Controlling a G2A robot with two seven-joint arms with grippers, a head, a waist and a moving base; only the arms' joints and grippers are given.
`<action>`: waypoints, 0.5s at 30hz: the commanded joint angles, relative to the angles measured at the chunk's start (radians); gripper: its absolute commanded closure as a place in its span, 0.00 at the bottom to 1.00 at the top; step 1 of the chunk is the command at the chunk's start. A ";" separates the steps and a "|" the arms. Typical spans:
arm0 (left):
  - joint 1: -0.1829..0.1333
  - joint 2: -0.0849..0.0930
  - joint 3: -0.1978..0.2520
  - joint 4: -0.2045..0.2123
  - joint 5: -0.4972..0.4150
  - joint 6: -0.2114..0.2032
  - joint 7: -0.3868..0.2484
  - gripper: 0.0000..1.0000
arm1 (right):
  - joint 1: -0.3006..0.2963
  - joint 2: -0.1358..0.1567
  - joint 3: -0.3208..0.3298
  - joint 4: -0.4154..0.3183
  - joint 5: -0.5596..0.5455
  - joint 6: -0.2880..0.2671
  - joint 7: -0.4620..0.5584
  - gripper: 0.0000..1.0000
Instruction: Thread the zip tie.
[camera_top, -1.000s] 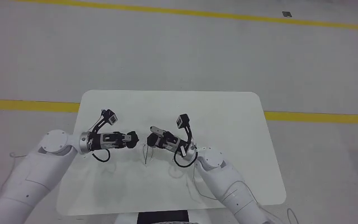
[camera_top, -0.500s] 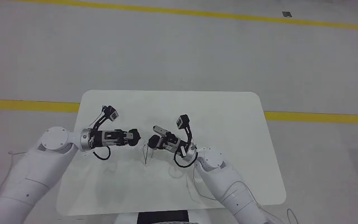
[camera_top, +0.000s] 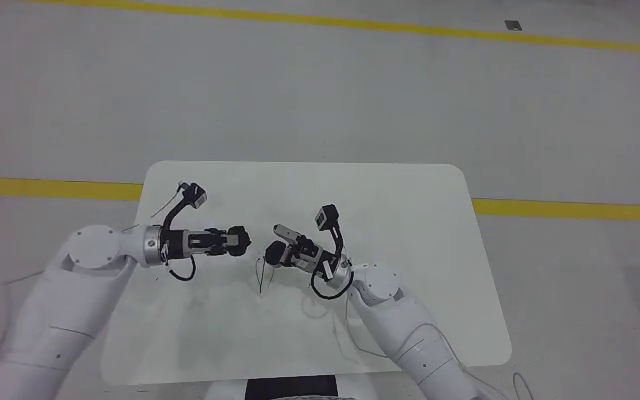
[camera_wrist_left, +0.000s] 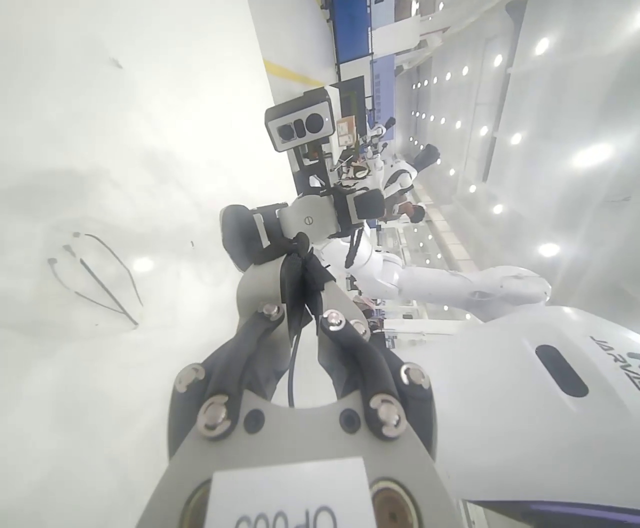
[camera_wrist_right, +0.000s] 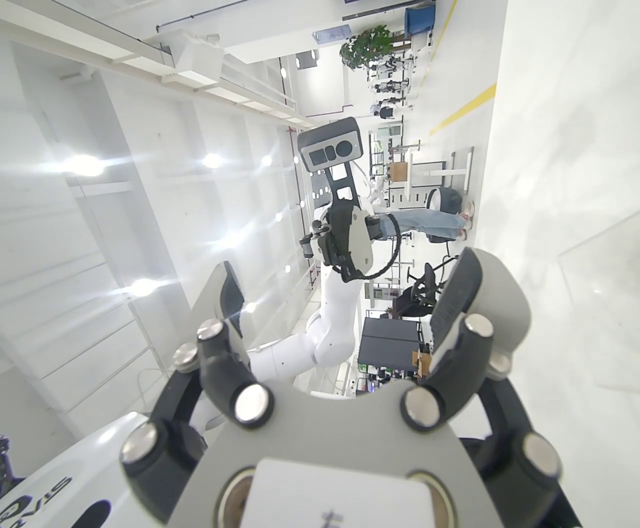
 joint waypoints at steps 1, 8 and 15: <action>0.005 -0.017 -0.032 0.008 -0.027 0.000 -0.045 1.00 | 0.000 0.000 0.000 0.000 0.000 0.000 0.000 0.00; 0.015 -0.067 -0.080 0.034 -0.101 0.000 -0.112 1.00 | 0.000 0.000 0.000 0.000 0.000 0.000 0.000 0.00; 0.015 -0.067 -0.080 0.034 -0.101 0.000 -0.112 1.00 | 0.000 0.000 0.000 0.000 0.000 0.000 0.000 0.00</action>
